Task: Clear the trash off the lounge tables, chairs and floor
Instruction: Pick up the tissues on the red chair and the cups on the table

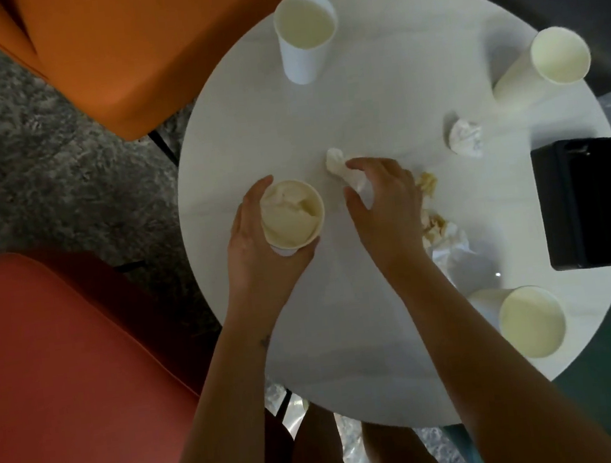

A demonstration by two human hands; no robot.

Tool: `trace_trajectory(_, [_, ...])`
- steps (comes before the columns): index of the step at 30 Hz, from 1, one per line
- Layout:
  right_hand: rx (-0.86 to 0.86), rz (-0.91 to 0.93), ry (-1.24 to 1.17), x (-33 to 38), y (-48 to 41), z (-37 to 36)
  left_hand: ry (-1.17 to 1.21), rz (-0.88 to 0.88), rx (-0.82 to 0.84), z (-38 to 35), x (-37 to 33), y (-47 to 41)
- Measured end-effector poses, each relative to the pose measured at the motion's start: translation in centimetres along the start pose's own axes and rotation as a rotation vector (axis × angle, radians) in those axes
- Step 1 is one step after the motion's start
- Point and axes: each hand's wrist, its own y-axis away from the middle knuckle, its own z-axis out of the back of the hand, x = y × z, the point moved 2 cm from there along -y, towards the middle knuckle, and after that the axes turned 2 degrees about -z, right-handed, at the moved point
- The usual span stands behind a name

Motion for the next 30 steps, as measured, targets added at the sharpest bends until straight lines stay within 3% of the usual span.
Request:
trace_trajectory(8, [0.031, 0.007, -0.04, -1.0, -3.3, -2.1, -0.027, -0.059, 0.027, -1.6, -1.7, -2.5])
trace_trajectory(12, [-0.211, -0.002, -0.239, -1.9, -3.0, 1.9, -0.029, 0.028, 0.032, -2.6, -3.3, -2.8])
trace_trajectory(15, [-0.333, 0.148, -0.301, -1.2, -1.8, 5.3, -0.024, 0.036, 0.026, -3.6, -4.7, -3.1])
trace_trajectory(19, [-0.104, 0.368, -0.07, -0.9, -1.0, 6.2, -0.091, -0.099, 0.032, -5.2, -7.1, -3.5])
trace_trajectory(22, [0.148, 0.339, 0.096, -2.2, -1.2, 6.6, -0.211, -0.234, 0.035, -6.6, -8.8, -3.3])
trace_trajectory(24, [0.211, 0.363, 0.114, -3.0, -1.5, 7.3, -0.213, -0.261, 0.047, -7.4, -9.3, -3.1])
trace_trajectory(30, [-0.055, 0.189, -0.155, -6.7, -3.8, 10.5, -0.082, -0.064, 0.048, -8.7, -9.5, -3.3])
